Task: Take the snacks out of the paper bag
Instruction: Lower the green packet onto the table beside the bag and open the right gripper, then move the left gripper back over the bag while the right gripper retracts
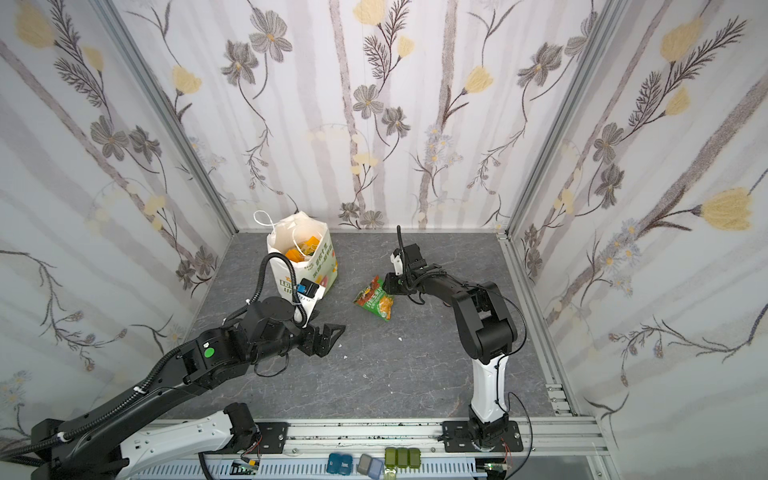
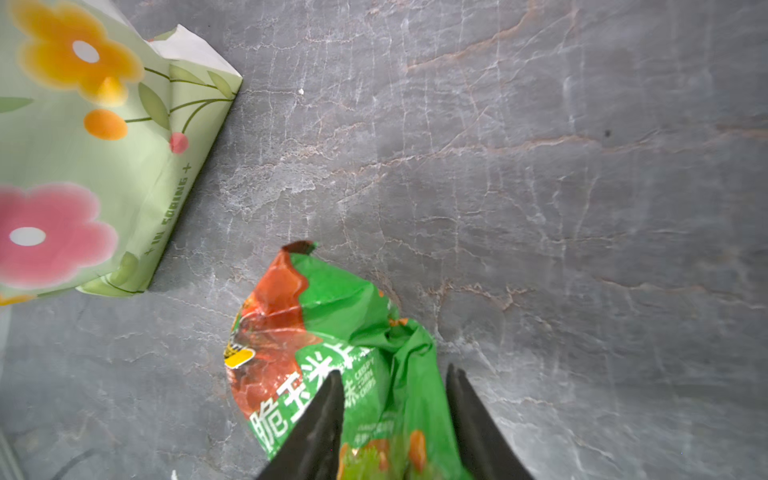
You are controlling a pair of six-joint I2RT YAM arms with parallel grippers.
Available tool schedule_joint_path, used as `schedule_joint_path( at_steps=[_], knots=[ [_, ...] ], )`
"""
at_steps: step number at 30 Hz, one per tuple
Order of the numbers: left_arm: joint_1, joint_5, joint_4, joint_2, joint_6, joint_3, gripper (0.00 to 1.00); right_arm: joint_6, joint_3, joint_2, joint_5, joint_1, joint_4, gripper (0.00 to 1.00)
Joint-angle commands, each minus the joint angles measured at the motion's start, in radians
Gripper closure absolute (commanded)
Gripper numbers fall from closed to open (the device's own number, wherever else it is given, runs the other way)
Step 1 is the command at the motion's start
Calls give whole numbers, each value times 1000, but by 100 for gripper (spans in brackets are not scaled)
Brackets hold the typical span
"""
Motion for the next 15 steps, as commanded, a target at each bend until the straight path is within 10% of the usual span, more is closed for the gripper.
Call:
schedule_joint_path(
  at_steps=[1, 15],
  knots=[
    [5, -26, -4, 5, 8, 19, 9, -63, 26, -42, 62, 2, -51, 47],
    [256, -111, -22, 213, -30, 326, 15, -75, 41, -512, 176, 83, -136, 21]
  ],
)
